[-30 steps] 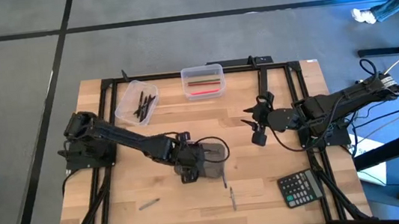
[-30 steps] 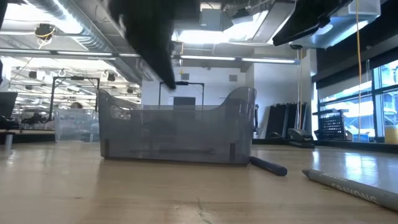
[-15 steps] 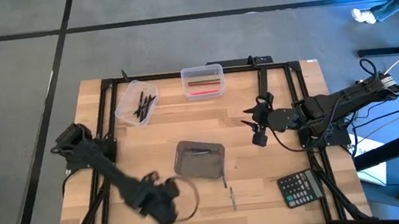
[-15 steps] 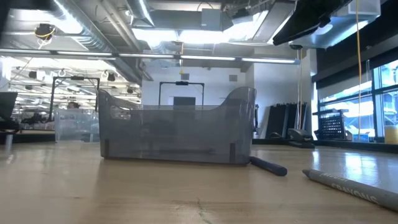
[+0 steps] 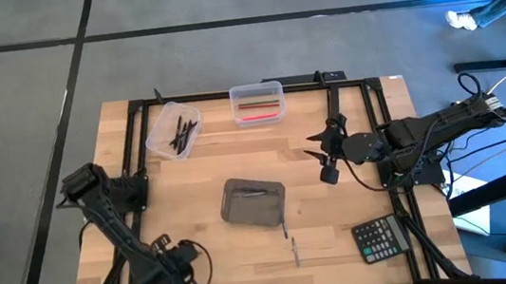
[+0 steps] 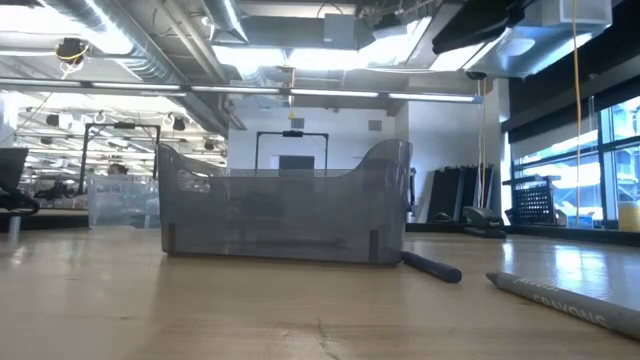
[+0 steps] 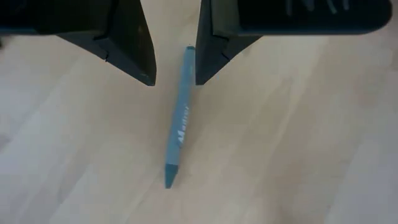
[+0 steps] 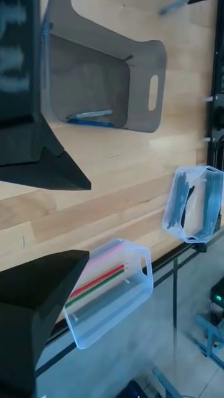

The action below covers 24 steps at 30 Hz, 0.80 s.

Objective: Sort crayons/erasers/pens/pencils in bins
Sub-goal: Put the gray crayon into the black bin

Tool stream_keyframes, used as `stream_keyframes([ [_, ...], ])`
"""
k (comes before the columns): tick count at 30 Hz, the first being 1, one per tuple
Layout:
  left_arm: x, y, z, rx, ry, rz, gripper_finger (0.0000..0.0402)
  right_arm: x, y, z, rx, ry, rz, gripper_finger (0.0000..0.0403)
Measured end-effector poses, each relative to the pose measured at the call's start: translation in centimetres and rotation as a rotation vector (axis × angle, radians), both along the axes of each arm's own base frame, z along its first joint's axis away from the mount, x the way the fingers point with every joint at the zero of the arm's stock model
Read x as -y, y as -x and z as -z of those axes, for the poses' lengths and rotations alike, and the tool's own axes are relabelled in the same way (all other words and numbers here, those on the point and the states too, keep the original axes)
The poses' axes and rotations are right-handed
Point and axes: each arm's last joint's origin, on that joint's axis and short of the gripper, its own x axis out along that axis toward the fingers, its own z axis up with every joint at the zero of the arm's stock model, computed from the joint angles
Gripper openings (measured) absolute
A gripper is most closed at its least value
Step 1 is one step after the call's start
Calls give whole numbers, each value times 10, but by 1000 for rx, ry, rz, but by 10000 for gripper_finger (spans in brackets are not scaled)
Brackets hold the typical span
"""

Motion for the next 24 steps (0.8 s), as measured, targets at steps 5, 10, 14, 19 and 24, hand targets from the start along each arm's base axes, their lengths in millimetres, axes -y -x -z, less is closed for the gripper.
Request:
stream_keyframes([
  [5,-2,0,3,-6,-16,40,104,0,0,0,5,0,-1,171],
  [10,-5,-1,13,-32,-50,45,104,0,0,0,7,-17,5,171],
  [14,-9,-2,25,-11,-10,34,104,-1,1,2,-5,-58,3,171],
  [19,-17,-1,35,-59,43,17,104,-5,3,3,-12,-77,-7,171],
  [24,-22,-8,35,-98,59,57,88,-11,4,3,-8,-95,-21,171],
])
